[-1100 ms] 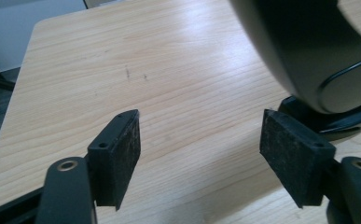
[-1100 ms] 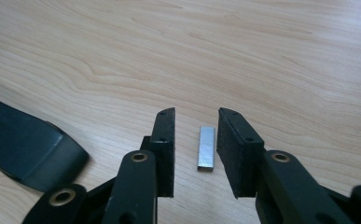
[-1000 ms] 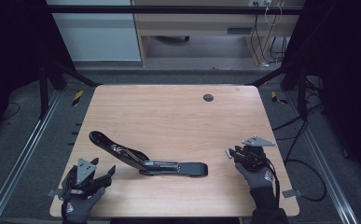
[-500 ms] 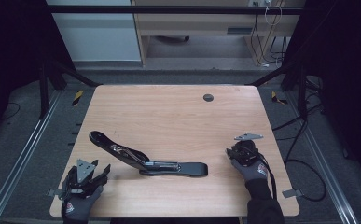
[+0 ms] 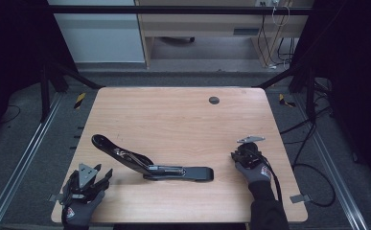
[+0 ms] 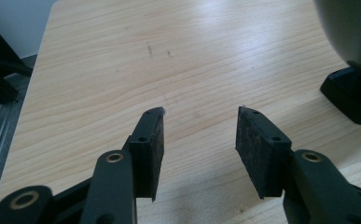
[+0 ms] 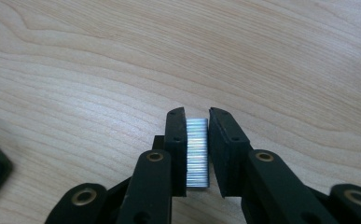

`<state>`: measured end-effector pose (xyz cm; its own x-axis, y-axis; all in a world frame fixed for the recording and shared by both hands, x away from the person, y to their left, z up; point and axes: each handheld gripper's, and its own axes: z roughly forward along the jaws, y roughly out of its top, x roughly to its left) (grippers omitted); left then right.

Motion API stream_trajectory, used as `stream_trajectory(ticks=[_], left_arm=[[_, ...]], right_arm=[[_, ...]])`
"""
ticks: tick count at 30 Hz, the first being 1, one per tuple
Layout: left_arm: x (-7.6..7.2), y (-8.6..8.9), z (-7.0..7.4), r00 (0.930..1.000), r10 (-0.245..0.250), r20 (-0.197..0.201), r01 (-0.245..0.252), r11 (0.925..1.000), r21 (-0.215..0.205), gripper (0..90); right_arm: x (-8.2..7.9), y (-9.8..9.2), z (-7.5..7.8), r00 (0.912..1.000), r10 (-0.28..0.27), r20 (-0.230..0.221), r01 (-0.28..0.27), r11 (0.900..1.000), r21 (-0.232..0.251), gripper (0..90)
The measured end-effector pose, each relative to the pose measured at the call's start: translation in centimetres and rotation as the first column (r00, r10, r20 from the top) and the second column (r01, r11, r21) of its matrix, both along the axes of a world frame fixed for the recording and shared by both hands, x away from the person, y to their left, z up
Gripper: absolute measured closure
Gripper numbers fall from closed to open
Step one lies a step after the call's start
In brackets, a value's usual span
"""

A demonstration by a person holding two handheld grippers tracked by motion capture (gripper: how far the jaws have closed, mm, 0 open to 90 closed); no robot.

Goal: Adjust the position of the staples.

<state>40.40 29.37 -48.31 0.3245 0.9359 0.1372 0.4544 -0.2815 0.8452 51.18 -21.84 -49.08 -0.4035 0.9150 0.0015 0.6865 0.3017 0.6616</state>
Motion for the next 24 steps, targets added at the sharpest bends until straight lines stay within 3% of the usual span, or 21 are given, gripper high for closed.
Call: stream_trajectory(ticks=[8,9,12,15,24], left_arm=[[0.1,0.0,-0.1,0.9997,0.012,-0.02,-0.012,0.9999,0.005,49.9],[0.1,0.0,-0.2,0.9996,0.007,-0.027,-0.006,0.9999,0.012,49.7],[0.2,-0.1,-0.2,0.9995,0.005,-0.032,-0.005,0.9999,0.009,49.6],[0.2,-0.2,-0.4,0.999,0.003,-0.045,-0.002,0.9999,0.014,49.0],[0.3,-0.4,-0.5,0.9984,-0.003,-0.057,0.004,0.9998,0.019,48.4]], right_arm=[[-0.5,-0.1,0.3,0.9985,0.053,-0.01,-0.054,0.999,-0.001,78.4],[-0.9,-0.2,0.6,0.9962,0.085,-0.018,-0.084,0.996,0.018,78.4],[-1.4,-0.1,0.7,0.9922,0.123,-0.024,-0.122,0.992,0.02,78.3],[-2.3,0.0,1.0,0.9827,0.181,-0.041,-0.18,0.983,0.017,78.4],[-3.2,-0.2,0.3,0.9741,0.219,-0.055,-0.218,0.976,0.028,78.3]])
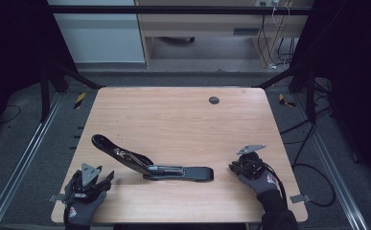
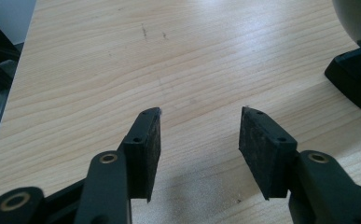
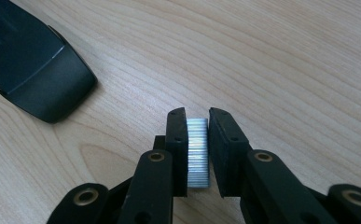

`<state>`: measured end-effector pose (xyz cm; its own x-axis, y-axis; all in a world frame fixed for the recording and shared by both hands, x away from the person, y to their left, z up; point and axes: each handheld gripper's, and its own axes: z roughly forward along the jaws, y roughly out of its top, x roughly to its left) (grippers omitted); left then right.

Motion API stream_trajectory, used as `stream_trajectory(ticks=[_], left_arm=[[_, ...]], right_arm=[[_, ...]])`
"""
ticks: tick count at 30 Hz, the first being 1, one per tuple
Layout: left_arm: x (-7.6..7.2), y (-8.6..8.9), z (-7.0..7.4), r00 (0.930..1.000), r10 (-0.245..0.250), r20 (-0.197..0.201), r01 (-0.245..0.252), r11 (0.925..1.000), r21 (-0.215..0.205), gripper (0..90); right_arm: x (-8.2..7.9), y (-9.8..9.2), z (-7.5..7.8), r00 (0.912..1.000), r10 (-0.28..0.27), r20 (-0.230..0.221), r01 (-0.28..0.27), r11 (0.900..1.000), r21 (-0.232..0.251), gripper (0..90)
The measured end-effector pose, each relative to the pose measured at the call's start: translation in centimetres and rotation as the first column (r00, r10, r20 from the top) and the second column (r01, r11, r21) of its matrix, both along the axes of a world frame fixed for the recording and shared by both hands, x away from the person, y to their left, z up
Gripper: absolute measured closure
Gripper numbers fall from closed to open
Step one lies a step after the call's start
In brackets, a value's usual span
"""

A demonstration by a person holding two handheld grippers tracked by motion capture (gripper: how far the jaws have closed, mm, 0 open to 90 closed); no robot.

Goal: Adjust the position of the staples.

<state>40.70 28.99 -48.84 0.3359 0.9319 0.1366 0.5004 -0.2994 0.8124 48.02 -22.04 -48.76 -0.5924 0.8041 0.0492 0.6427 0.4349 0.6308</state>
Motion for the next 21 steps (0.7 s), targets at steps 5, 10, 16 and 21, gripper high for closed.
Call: stream_trajectory(ticks=[5,10,16,21], left_arm=[[0.0,-0.1,-0.1,0.9999,-0.007,-0.007,0.007,1.0,0.004,47.9],[0.1,-0.1,-0.1,1.0,-0.006,-0.007,0.006,1.0,0.003,47.7],[0.1,-0.1,-0.1,0.9999,-0.01,-0.012,0.01,0.9999,0.007,47.7],[0.1,-0.2,-0.2,0.9997,-0.012,-0.019,0.012,0.9999,0.01,47.5]], right_arm=[[0.0,0.0,0.0,0.9999,0.011,0.002,-0.011,1.0,-0.014,76.9],[-0.2,-0.3,0.4,0.9999,0.013,-0.001,-0.013,1.0,-0.021,74.1],[-0.2,-0.4,1.6,0.9987,0.024,-0.046,-0.027,0.998,-0.061,74.0],[0.1,-0.2,1.8,0.9973,0.024,-0.069,-0.029,0.997,-0.075,73.3]])
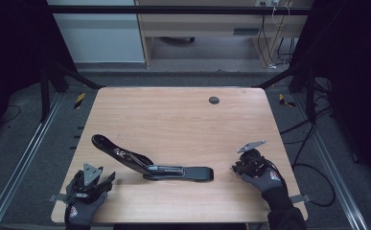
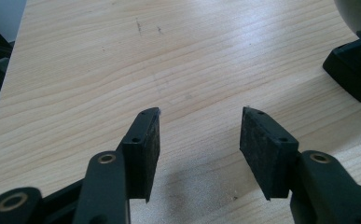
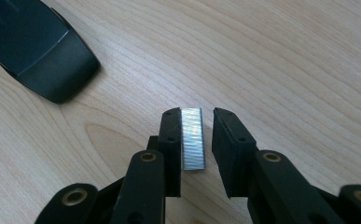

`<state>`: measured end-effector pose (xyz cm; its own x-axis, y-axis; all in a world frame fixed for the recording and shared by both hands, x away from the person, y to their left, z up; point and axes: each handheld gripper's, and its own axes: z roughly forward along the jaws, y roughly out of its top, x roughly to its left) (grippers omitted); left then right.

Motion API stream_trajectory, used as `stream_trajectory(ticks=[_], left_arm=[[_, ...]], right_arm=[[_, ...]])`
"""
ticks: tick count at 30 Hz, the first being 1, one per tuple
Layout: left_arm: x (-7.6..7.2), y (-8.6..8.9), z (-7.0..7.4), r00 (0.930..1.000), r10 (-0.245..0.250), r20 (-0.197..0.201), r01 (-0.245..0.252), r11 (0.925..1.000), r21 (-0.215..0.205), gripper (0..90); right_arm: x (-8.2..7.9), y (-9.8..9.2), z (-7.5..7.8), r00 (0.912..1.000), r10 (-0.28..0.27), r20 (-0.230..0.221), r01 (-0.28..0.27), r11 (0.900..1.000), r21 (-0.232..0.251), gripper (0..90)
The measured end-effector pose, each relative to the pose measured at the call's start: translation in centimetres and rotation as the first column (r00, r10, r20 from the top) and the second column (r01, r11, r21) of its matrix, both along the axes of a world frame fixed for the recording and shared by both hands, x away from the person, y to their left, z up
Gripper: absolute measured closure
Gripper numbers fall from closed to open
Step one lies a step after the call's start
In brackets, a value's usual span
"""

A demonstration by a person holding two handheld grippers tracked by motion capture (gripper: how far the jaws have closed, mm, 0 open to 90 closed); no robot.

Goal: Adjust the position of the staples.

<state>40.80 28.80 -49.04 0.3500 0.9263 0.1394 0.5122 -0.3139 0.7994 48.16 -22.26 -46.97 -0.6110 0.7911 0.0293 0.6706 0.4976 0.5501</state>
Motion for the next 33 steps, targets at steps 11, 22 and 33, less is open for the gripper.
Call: stream_trajectory(ticks=[11,22,33], left_arm=[[0.0,0.0,0.0,1.0,0.001,0.001,-0.001,1.0,0.002,47.5],[0.0,0.0,0.0,1.0,0.001,0.001,-0.001,1.0,0.004,47.5],[0.1,0.0,-0.1,1.0,-0.001,-0.006,0.001,1.0,-0.002,47.4]], right_arm=[[0.2,0.5,-0.9,0.9998,0.003,-0.02,-0.003,1.0,-0.007,77.7],[-0.1,0.2,-0.4,0.9996,0.022,0.015,-0.022,0.999,0.024,78.4],[-0.4,0.5,1.8,0.9919,0.08,0.098,-0.088,0.993,0.075,78.4]])
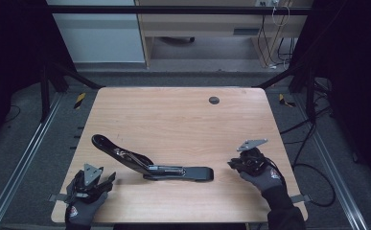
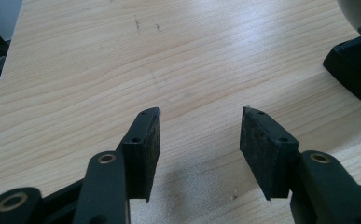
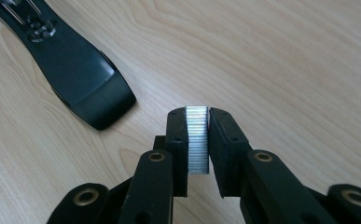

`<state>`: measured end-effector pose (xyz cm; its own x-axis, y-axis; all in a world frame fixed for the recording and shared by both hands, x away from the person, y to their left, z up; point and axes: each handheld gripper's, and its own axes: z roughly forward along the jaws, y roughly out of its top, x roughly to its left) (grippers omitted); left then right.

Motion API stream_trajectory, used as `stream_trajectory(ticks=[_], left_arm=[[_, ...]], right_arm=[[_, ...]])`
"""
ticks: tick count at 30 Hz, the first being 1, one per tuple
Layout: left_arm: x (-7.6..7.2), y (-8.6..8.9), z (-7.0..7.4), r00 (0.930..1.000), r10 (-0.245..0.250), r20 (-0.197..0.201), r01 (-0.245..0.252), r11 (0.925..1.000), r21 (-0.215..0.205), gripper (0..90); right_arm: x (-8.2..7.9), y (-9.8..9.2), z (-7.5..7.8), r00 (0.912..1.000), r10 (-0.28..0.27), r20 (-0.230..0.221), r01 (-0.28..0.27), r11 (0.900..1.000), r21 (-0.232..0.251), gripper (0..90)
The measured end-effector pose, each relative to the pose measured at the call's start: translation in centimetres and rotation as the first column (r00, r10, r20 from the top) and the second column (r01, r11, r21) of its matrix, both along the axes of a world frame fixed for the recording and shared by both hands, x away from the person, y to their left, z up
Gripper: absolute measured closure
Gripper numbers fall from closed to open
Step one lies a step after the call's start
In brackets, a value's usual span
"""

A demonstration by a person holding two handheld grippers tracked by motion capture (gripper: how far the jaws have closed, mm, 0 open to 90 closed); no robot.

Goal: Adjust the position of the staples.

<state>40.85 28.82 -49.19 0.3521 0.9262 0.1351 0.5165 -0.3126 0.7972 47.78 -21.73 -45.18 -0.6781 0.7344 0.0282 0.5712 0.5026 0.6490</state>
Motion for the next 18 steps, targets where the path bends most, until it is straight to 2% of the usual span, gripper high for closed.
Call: stream_trajectory(ticks=[1,9,10,18], left_arm=[[0.0,0.0,0.0,1.0,0.001,0.0,-0.001,1.0,-0.001,47.4],[0.1,0.0,-0.1,1.0,-0.004,-0.007,0.004,1.0,0.0,47.4],[0.1,0.0,-0.2,1.0,-0.004,-0.009,0.004,1.0,-0.001,47.4],[0.2,0.0,-0.2,1.0,-0.003,-0.009,0.003,1.0,-0.004,47.3]], right_arm=[[0.0,0.3,0.5,0.9999,0.01,0.004,-0.01,1.0,0.007,78.4],[0.1,1.1,1.5,0.9972,0.059,0.046,-0.06,0.998,0.032,78.4],[0.2,1.5,1.6,0.9955,0.078,0.054,-0.08,0.996,0.034,78.4],[0.4,2.4,2.2,0.9896,0.13,0.062,-0.133,0.99,0.046,78.4]])
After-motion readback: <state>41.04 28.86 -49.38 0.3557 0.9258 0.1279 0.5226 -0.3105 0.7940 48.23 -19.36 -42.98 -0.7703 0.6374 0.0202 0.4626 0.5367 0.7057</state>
